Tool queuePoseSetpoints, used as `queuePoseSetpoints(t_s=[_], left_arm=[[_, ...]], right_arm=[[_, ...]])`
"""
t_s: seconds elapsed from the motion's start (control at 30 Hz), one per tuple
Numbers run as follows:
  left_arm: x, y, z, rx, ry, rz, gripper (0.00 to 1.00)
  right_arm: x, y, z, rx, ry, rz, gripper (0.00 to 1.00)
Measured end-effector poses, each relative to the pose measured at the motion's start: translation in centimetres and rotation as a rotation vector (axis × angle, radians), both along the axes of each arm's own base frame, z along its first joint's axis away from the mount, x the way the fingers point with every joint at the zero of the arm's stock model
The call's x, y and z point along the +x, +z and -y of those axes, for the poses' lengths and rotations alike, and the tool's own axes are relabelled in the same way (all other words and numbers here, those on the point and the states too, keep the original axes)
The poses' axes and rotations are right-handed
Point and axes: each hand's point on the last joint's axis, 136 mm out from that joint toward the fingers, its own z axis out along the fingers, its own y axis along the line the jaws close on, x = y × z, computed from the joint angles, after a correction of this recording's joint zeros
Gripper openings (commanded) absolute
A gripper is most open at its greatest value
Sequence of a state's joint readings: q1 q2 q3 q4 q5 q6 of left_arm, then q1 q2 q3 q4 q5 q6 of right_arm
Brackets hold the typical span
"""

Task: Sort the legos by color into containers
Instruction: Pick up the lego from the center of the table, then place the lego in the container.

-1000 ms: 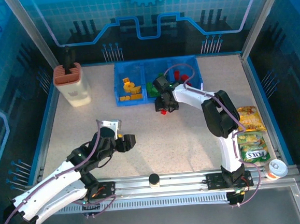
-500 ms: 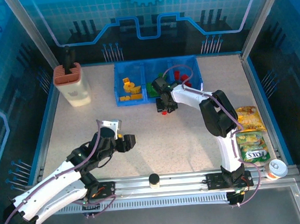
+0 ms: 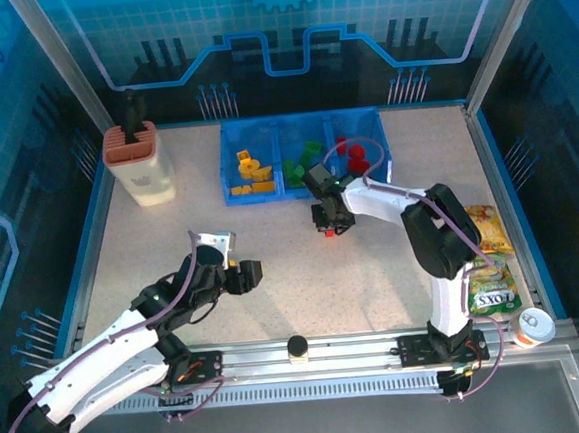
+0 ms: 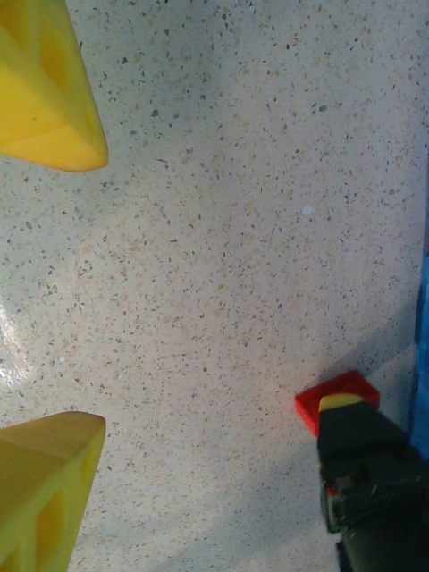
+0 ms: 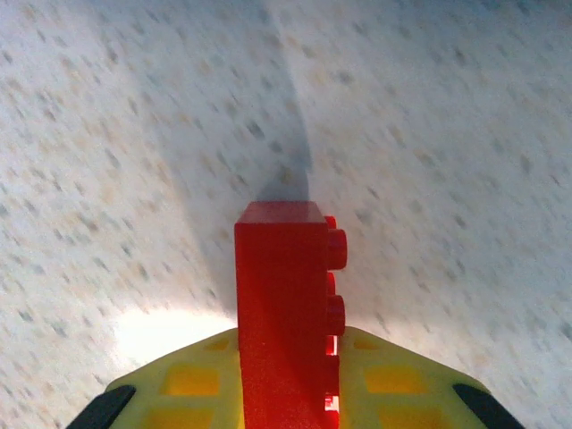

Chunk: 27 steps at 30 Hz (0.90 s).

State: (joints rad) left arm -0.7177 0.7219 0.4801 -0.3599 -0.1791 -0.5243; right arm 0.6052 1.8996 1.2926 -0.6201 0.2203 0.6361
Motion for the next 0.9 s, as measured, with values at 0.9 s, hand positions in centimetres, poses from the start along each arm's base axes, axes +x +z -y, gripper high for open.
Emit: queuePoseSetpoints(t_s=[0.9], left_arm=[[0.2, 0.2, 0.4, -0.011, -0.006, 0.012, 0.71]], right_arm=[[12.6, 12.9, 9.5, 0.145, -0.216, 0.272, 0.18]])
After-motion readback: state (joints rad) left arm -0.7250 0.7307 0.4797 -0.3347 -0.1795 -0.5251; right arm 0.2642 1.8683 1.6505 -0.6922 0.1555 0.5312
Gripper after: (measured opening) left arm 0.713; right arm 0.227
